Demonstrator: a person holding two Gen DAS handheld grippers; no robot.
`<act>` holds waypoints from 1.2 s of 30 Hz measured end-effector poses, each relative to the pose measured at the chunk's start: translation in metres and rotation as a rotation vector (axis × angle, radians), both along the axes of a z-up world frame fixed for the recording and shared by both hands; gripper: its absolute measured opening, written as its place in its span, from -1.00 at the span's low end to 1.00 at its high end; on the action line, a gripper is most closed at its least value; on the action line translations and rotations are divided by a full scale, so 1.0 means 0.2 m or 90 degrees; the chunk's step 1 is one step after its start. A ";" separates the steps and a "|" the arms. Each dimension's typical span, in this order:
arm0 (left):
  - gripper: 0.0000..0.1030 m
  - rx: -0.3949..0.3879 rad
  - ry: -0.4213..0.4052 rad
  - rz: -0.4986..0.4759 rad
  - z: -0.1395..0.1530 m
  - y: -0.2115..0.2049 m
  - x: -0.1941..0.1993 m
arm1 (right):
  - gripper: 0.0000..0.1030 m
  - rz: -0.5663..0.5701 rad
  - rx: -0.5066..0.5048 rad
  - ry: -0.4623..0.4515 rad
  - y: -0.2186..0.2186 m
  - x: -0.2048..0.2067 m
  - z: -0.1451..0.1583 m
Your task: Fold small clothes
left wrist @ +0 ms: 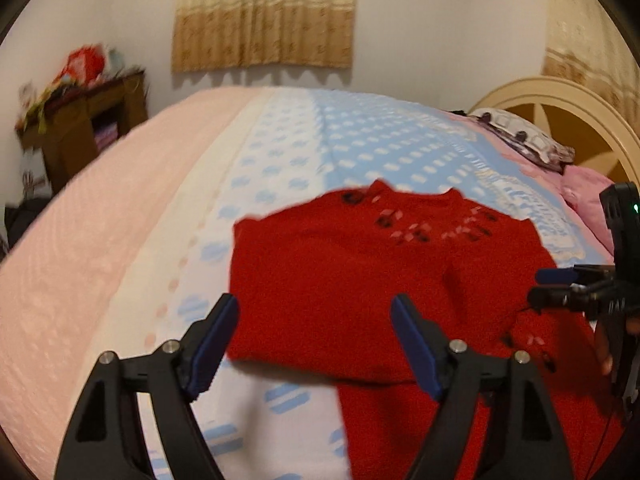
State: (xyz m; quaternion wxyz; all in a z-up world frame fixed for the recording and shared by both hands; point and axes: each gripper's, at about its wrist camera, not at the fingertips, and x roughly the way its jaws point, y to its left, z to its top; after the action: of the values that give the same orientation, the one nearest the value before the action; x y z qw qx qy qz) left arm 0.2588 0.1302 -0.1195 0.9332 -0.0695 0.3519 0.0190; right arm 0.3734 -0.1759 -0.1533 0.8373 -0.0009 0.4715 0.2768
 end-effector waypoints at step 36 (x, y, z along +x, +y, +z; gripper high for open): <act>0.57 -0.016 0.065 -0.107 -0.17 -0.13 0.05 | -0.84 -0.070 0.034 -0.131 -0.30 0.07 0.41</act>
State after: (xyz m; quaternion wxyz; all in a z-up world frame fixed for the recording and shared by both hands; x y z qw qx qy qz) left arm 0.2697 0.1052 -0.1525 0.9115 -0.0504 0.4038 -0.0599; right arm 0.3874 -0.2357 -0.0708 0.8948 0.0190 0.3748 0.2417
